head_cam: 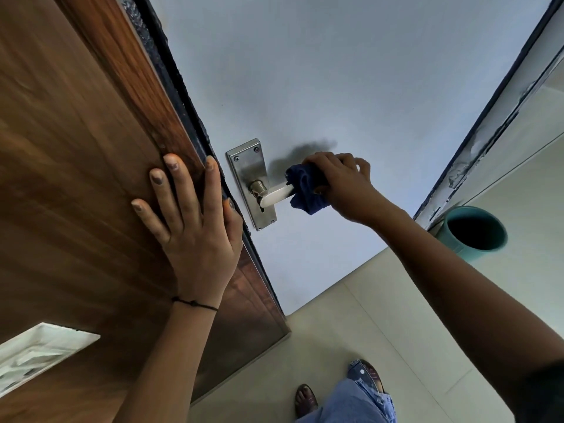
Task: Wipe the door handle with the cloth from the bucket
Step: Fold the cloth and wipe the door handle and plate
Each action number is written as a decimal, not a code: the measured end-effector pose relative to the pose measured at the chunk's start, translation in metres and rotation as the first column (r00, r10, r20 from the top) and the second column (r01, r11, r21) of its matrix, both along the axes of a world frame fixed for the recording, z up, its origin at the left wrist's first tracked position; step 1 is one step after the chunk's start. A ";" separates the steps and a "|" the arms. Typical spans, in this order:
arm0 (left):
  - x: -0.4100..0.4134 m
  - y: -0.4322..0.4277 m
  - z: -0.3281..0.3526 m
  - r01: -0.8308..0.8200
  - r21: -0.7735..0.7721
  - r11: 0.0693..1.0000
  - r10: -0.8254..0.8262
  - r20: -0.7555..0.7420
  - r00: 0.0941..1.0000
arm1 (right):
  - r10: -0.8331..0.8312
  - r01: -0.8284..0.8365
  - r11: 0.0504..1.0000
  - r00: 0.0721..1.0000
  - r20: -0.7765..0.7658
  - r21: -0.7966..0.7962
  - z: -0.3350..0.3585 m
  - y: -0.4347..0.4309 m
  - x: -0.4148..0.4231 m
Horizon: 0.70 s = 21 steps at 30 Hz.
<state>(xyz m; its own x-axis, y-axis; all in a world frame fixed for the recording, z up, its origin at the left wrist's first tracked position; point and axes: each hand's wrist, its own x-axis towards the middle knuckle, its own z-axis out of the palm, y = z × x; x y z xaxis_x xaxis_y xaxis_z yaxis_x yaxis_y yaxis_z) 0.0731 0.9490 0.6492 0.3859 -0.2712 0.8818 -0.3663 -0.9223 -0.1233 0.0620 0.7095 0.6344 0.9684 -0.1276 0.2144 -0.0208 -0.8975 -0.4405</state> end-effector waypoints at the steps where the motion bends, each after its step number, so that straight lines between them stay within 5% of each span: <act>1: 0.000 0.000 0.000 -0.001 0.004 1.000 0.001 -0.004 1.000 | -0.022 0.023 0.997 1.000 -0.010 0.077 0.001 -0.002 0.000; 5: 0.000 0.000 0.001 -0.011 0.003 1.000 0.011 -0.009 1.000 | -0.020 0.053 0.904 0.996 -0.082 0.424 -0.014 -0.014 0.001; 7: 0.000 0.000 0.000 -0.011 -0.003 1.000 0.011 -0.001 1.000 | 0.021 0.005 0.694 0.999 -0.028 0.720 -0.025 -0.010 -0.003; 10: 0.000 -0.001 0.000 -0.006 -0.001 1.000 0.006 0.001 1.000 | 0.001 -0.032 0.255 0.999 0.033 0.967 -0.040 0.011 -0.009; 13: -0.001 -0.001 0.001 -0.005 0.010 1.000 0.005 0.001 1.000 | -0.034 -0.010 -0.179 0.999 0.004 0.984 -0.046 0.041 -0.010; 15: -0.002 -0.001 0.001 -0.010 0.008 1.000 0.010 0.000 1.000 | -0.055 -0.019 -0.369 0.998 -0.002 0.929 -0.047 0.054 -0.009; 18: -0.002 -0.001 0.001 -0.014 0.010 1.000 0.014 -0.006 1.000 | -0.087 -0.060 -0.522 0.996 0.016 0.851 -0.042 0.070 -0.010; 21: -0.001 -0.001 0.002 -0.013 0.009 1.000 0.013 -0.002 1.000 | -0.062 -0.061 -0.558 0.998 0.032 0.828 -0.038 0.090 -0.011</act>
<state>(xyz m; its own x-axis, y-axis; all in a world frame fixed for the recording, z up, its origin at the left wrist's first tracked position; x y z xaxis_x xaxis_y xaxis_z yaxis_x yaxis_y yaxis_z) 0.0719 0.9479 0.6514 0.3915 -0.2745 0.8783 -0.3548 -0.9257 -0.1312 0.0513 0.8000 0.5962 0.9666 -0.1660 -0.1952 0.0485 0.8666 -0.4966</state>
